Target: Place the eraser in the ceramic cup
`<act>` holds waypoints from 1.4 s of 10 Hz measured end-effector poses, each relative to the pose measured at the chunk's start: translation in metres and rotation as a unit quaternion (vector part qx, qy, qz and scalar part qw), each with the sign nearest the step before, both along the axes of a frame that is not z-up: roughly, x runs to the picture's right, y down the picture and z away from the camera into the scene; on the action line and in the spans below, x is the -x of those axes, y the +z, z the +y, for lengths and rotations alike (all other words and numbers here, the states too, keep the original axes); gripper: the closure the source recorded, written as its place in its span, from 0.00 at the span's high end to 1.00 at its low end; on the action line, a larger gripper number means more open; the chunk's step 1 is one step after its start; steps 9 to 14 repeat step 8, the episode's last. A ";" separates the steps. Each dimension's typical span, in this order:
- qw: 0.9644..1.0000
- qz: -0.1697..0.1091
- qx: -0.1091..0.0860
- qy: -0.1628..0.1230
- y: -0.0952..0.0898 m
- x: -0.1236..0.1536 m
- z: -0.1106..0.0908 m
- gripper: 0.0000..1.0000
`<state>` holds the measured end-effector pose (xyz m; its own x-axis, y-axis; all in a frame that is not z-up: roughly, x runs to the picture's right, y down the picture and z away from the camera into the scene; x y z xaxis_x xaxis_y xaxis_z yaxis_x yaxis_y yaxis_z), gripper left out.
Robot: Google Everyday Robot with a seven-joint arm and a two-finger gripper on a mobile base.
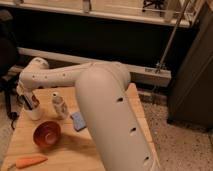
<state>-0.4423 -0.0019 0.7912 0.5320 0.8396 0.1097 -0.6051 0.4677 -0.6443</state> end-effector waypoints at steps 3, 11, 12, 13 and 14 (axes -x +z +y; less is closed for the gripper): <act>1.000 -0.017 0.006 0.002 -0.006 -0.007 0.008 0.80; 1.000 -0.028 0.011 0.007 -0.020 -0.028 0.008 0.80; 1.000 -0.028 0.011 0.007 -0.020 -0.028 0.008 0.80; 1.000 -0.028 0.011 0.007 -0.020 -0.028 0.008 0.80; 1.000 -0.028 0.011 0.007 -0.020 -0.028 0.008 0.80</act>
